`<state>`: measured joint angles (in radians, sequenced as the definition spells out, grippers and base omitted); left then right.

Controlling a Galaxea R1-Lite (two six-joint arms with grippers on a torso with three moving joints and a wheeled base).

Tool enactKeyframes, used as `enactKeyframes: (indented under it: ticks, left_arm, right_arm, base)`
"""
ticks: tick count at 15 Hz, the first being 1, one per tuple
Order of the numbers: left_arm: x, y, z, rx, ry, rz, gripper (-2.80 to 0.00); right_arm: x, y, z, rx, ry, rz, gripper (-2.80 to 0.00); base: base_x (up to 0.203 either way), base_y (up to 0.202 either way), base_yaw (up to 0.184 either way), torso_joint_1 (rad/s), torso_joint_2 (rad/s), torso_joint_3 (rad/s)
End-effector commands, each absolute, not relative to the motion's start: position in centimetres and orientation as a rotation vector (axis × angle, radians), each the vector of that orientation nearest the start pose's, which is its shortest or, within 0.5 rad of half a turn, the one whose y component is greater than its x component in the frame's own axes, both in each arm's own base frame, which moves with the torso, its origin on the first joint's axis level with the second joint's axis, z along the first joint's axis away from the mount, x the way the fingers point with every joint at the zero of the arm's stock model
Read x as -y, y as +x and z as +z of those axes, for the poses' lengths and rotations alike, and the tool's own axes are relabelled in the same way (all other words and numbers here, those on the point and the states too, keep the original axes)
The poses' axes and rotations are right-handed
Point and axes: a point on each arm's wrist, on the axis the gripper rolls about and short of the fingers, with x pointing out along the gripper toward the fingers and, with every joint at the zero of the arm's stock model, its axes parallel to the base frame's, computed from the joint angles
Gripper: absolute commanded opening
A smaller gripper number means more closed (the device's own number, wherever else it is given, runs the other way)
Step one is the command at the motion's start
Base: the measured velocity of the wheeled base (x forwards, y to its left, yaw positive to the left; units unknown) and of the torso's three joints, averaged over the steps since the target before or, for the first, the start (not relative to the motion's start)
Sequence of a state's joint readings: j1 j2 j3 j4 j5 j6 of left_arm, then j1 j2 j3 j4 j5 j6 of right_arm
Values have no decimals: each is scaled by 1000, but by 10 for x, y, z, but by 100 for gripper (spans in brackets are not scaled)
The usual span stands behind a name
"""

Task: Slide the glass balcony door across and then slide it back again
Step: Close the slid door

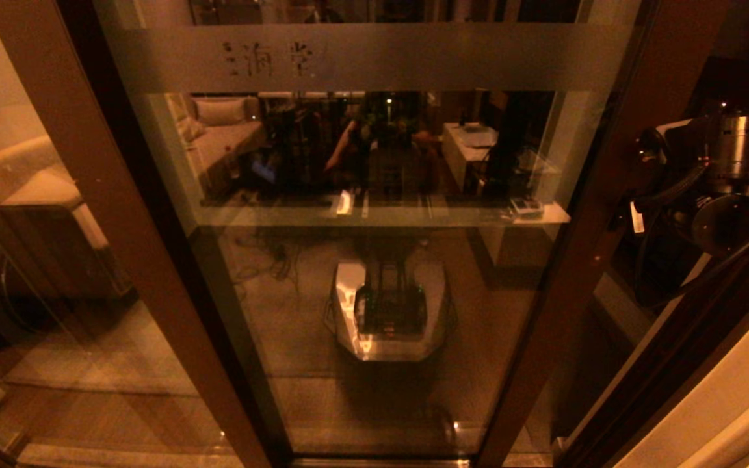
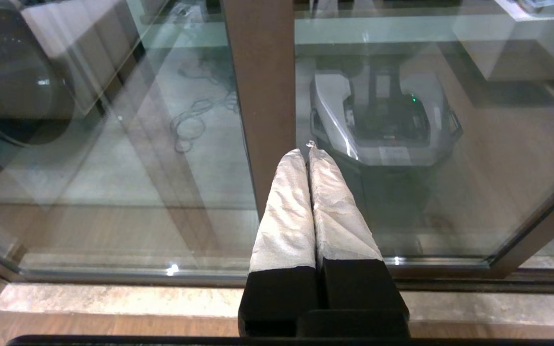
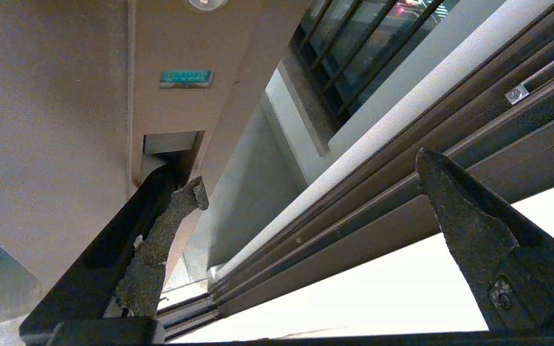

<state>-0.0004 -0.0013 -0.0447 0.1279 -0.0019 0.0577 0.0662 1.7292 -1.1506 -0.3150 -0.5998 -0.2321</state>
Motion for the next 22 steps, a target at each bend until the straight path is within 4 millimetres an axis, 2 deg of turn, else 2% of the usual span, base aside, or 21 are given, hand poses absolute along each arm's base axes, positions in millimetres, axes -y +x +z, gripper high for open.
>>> enactKeyframes:
  ticks: [1, 6, 9, 11, 13, 18, 21, 22]
  left_arm:
    - [0, -27, 74, -83, 58, -5, -280]
    - [0, -27, 74, -83, 58, -4, -280]
    - [0, -27, 74, -83, 58, -7, -280]
    - [0, -27, 74, -83, 58, -4, -280]
    - [0, -27, 74, -83, 58, -4, -280]
    - [0, -27, 74, -83, 58, -7, -280]
    - [0, -27, 74, -83, 58, -5, -280]
    - [0, -27, 74, -83, 58, -5, -280]
  right_arm:
    - [-7, 333, 233, -319, -314, -507, 0]
    - [-2, 333, 234, -316, -311, -516, 0]
    - [-10, 323, 238, -301, -304, -483, 0]
    - [-19, 318, 242, -265, -223, -470, 0]
    - [-22, 304, 255, -219, -156, -471, 0]
    - [-13, 269, 258, -197, -92, -491, 0]
    - [-10, 232, 245, -223, -89, -492, 0]
    - [-8, 230, 238, -238, -46, -529, 0]
  base:
    - [0, 0, 0, 0, 0, 0]
    - [0, 0, 0, 0, 0, 0]
    - [0, 0, 0, 0, 0, 0]
    - [0, 0, 0, 0, 0, 0]
    - [0, 0, 0, 0, 0, 0]
    - [0, 0, 0, 0, 0, 0]
    - [0, 0, 0, 0, 0, 0]
    - [0, 0, 0, 0, 0, 0]
